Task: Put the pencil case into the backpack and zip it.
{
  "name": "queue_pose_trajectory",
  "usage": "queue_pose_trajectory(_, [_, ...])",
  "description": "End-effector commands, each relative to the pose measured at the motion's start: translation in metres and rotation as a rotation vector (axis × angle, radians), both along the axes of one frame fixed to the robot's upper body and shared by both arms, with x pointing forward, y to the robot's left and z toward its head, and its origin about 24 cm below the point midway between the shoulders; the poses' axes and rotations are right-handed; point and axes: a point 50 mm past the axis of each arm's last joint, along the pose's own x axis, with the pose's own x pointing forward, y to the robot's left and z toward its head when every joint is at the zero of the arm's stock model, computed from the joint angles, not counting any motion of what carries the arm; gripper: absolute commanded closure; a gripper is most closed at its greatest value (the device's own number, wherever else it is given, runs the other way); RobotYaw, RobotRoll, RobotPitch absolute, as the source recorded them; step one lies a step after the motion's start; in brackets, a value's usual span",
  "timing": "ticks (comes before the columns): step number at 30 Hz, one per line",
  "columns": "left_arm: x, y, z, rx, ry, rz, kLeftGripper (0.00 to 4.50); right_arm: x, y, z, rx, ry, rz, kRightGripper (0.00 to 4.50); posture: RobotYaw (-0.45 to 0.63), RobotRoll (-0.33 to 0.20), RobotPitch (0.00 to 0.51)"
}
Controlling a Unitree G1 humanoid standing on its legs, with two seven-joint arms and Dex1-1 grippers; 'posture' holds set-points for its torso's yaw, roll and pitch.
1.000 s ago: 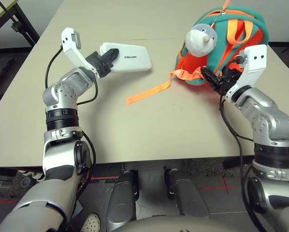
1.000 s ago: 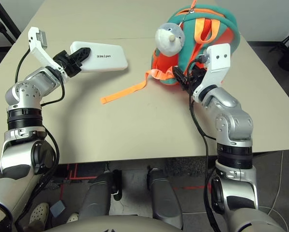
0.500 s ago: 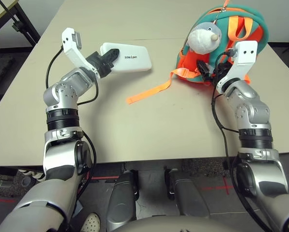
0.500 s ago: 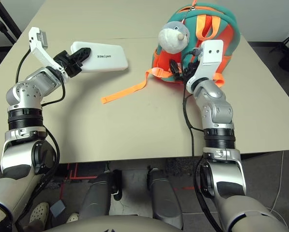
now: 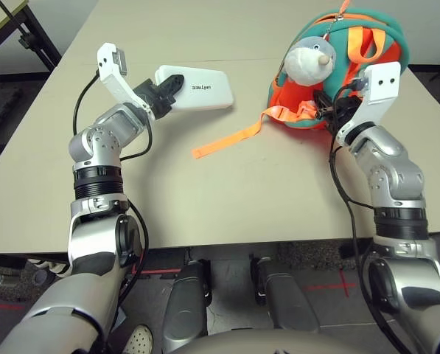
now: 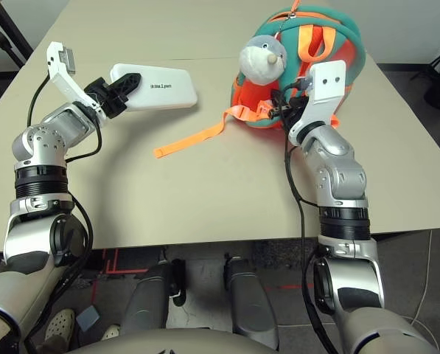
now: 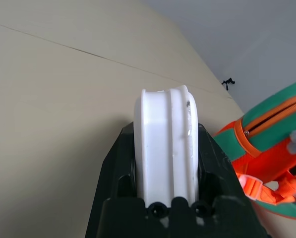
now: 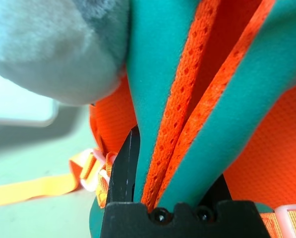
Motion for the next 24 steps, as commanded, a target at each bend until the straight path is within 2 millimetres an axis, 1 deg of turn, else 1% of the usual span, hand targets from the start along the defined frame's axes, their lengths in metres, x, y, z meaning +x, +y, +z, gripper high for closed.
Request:
queue_pose_trajectory(1, [0.0, -0.001, 0.007, 0.009, -0.04, -0.001, 3.22, -0.017, 0.01, 0.01, 0.01, 0.019, 0.157, 3.88, -0.13, 0.0, 0.159])
queue_pose_trajectory(5, [0.002, -0.003, 0.006, 0.01, -0.039, -0.007, 3.22, -0.032, 0.013, 0.018, 0.019, 0.059, 0.273, 3.88, -0.15, 0.0, 0.159])
queue_pose_trajectory(9, [0.004, -0.006, 0.006, 0.008, -0.037, -0.016, 3.22, -0.049, 0.017, 0.021, 0.034, 0.114, 0.414, 3.88, -0.16, 0.0, 0.159])
queue_pose_trajectory(13, [0.006, -0.009, 0.005, 0.005, -0.037, -0.025, 3.22, -0.07, 0.02, 0.018, 0.032, 0.169, 0.579, 3.88, -0.18, 0.0, 0.157])
queue_pose_trajectory(15, [0.007, -0.01, 0.005, 0.004, -0.037, -0.029, 3.22, -0.078, 0.021, 0.015, 0.029, 0.192, 0.633, 3.88, -0.18, 0.0, 0.157])
queue_pose_trajectory(17, [0.008, -0.011, 0.005, 0.002, -0.037, -0.032, 3.22, -0.082, 0.02, 0.01, 0.026, 0.214, 0.645, 3.88, -0.18, 0.0, 0.155])
queue_pose_trajectory(24, [0.009, -0.014, 0.007, 0.001, -0.044, -0.042, 3.22, -0.077, 0.009, -0.01, -0.021, 0.244, 0.545, 3.88, -0.18, 0.0, 0.155])
